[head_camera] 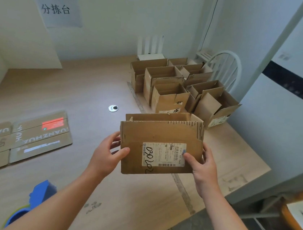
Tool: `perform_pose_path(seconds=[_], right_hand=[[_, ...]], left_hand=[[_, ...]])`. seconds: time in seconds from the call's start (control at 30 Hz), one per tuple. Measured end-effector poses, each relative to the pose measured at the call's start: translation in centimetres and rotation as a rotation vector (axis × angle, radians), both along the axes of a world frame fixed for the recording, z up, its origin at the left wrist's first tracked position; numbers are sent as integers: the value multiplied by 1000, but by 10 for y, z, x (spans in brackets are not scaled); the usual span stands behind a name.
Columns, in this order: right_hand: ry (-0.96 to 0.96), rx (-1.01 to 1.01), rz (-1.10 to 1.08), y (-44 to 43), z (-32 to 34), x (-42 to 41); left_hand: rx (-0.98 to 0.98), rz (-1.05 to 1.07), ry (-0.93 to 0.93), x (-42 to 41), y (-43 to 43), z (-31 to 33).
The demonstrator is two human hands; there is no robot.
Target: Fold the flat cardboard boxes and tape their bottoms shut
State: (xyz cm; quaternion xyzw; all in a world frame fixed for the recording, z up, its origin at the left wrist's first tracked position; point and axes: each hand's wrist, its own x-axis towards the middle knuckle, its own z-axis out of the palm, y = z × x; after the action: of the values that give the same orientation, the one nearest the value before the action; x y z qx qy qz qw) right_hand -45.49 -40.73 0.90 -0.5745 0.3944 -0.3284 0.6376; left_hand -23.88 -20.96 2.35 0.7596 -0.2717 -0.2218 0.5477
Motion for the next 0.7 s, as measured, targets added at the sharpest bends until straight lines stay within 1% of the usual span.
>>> perform_pose_path(seconds=[0.13,0.4,0.47,0.57,0.7], right_hand=[[1,0,7,-52,-3,-6],[23,-8,142,-166,-21,4],[34,-4,176,-189,-30,8],[40,2,196,-221,-45,15],[61,-6,241,-250,-61,28]], left_hand=[[65,45,-56,0,-40,-3],[228,69,-314,-8,-123,-1],[272,69,-354,-11,-136,-4],[317,105,-358,-16,-155,-7],[339,158,-274,-20,-184,-15]])
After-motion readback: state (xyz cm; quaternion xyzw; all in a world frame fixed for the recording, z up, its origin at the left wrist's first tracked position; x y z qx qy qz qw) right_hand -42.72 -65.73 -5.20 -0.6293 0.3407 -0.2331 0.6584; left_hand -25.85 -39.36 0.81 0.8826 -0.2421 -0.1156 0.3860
